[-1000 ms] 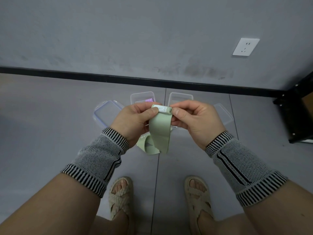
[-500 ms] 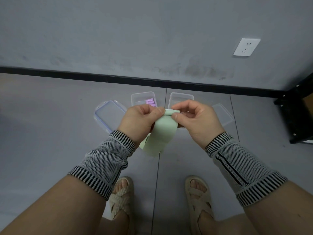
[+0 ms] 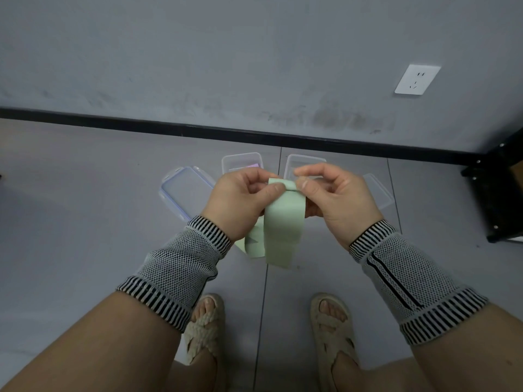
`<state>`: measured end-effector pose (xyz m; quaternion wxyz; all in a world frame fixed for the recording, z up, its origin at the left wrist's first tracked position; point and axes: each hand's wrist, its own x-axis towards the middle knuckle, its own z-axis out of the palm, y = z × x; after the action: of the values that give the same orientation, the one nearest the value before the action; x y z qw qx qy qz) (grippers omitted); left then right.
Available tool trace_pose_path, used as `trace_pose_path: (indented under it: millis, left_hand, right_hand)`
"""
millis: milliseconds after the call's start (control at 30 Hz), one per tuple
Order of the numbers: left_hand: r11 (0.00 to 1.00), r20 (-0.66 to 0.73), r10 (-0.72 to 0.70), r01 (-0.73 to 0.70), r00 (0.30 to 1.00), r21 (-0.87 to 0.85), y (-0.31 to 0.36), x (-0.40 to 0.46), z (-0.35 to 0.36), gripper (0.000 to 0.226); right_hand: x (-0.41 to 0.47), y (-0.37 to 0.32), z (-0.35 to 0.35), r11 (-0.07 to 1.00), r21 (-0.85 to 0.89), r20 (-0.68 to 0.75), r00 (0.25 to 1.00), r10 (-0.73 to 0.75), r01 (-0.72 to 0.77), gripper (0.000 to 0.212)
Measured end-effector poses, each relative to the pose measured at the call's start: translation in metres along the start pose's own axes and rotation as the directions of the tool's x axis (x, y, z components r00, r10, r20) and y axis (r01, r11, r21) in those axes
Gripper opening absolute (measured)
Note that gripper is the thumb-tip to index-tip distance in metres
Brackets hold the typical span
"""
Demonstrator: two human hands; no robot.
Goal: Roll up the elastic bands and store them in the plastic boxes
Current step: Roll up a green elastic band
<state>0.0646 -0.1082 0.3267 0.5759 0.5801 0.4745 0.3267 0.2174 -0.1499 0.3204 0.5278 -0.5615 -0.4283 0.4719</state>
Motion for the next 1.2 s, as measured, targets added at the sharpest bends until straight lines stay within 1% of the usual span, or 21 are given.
trace_pose_path:
  millis: [100,233,267,300,367,533,600,667,833,1067,1200]
  left_hand:
    - [1.0,-0.022,-0.007,0.008,1.0,0.029,-0.001,0.0015,-0.0014,0.019]
    - [0.999,-0.008,-0.016,0.017,1.0,0.049,-0.0034,0.0018,-0.0025,0.027]
    - [0.999,0.005,-0.023,0.023,1.0,0.036,-0.0039,0.0016,-0.0026,0.027]
    - [0.999,0.017,-0.032,0.032,0.999,0.005,-0.0034,0.0011,-0.0022,0.022]
    - [0.998,0.046,-0.038,0.04,0.998,-0.048,-0.0022,0.0001,-0.0016,0.005]
    - [1.0,0.007,0.019,-0.019,1.0,0.022,-0.001,0.001,-0.0006,0.014]
    - [1.0,0.004,0.02,-0.02,1.0,0.009,-0.0006,0.0013,-0.0012,0.014]
    - [1.0,0.015,0.024,-0.024,1.0,0.003,-0.0011,0.0013,-0.0016,0.014]
    - [0.999,0.029,0.028,-0.027,0.999,-0.019,-0.0033,0.0019,-0.0017,0.013]
    - [0.998,0.031,0.046,-0.045,0.998,-0.045,-0.0039,0.0021,-0.0027,0.015]
    - [0.996,0.028,0.028,-0.026,0.999,-0.083,-0.0032,0.0008,0.0005,0.016]
  right_hand:
    - [-0.0004,0.0008,-0.0021,1.0,-0.017,0.057,0.998,0.002,-0.001,0.02]
    - [0.0003,0.0018,-0.0041,0.998,-0.062,0.042,0.999,0.002,0.001,0.017]
    - [0.0005,0.0016,-0.0041,0.998,-0.061,0.034,0.999,0.012,-0.01,0.015]
    - [0.001,0.0014,-0.0039,0.998,-0.058,0.028,0.999,0.02,-0.018,0.014]
    - [0.0013,0.0011,-0.0043,0.998,-0.055,0.022,0.999,0.028,-0.027,0.014]
    - [0.0,0.0028,-0.0061,0.996,-0.084,0.036,0.999,0.022,-0.019,0.012]
    - [-0.0004,0.0022,-0.0049,0.998,-0.059,0.041,0.999,0.018,-0.016,0.009]
    - [-0.0004,0.0014,-0.0039,0.999,-0.036,0.05,0.999,0.008,-0.006,0.012]
    - [-0.0014,-0.0011,-0.0041,0.999,-0.042,0.058,0.998,-0.016,0.018,0.013]
    - [-0.0007,-0.002,-0.0032,0.994,-0.103,0.076,0.997,-0.021,0.029,0.01]
    - [0.0012,0.001,-0.0017,0.993,-0.115,0.067,0.998,-0.018,0.026,0.013]
